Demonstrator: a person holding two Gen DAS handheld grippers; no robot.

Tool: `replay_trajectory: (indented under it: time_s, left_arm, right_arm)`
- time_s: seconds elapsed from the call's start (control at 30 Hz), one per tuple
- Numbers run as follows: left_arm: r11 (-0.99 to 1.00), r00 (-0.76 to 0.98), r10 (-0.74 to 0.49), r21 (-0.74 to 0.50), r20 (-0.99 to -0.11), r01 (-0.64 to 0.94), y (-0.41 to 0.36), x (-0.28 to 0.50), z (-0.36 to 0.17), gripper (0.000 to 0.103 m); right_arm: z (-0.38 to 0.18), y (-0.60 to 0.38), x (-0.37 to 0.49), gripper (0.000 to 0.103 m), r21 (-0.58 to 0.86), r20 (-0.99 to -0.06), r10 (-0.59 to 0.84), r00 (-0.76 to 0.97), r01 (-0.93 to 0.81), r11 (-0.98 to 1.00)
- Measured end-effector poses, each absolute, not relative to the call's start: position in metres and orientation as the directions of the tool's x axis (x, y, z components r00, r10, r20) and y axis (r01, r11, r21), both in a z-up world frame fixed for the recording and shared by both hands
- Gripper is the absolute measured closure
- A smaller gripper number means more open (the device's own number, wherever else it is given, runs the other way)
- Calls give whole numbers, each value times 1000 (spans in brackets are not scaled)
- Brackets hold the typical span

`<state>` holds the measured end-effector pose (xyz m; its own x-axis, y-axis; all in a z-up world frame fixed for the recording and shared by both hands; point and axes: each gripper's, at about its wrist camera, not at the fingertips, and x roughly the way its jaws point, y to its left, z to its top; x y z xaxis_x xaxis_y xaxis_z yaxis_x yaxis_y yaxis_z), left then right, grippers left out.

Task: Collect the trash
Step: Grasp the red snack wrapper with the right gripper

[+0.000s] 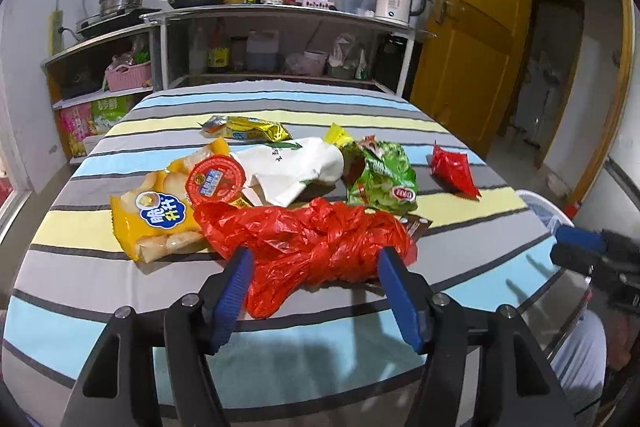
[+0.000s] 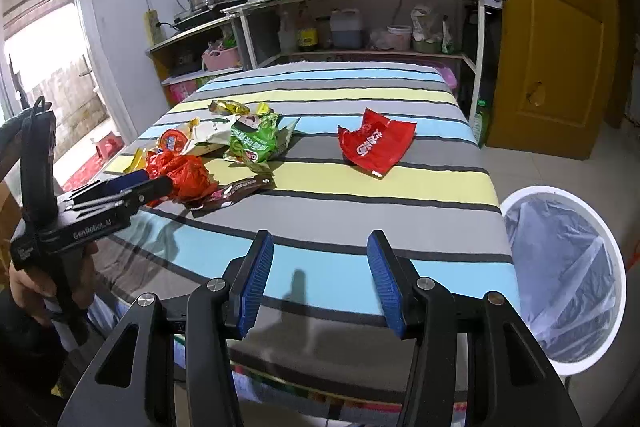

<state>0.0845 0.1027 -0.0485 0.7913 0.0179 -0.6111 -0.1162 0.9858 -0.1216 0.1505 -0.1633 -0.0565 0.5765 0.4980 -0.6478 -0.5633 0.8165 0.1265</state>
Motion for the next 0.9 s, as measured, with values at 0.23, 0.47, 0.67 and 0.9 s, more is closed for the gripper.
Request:
replay_trajectory:
  time_s: [0.23,0.47,0.67,0.9]
  left_arm:
    - [991,792,17,-97,-611,-96,109,84,-50,37]
    - [995,784,42,-49,-620,-91,106,88,-55,41]
    - [993,779,32,-68,-627,-96,107,89,-56,74]
    - [986,766,-17,-139,-642,-95,113,91,-62,100]
  right_arm:
    - [-58,-160,163,53,120,-656,482,580,-550,826]
    - [-58,-165,184,53,115,-657,445,609,-502,857]
    - [-60,-161,211,53,107,-664,415,622,-470,876]
    - [-62,-133,238,53,80,-672,415,613,-498,864]
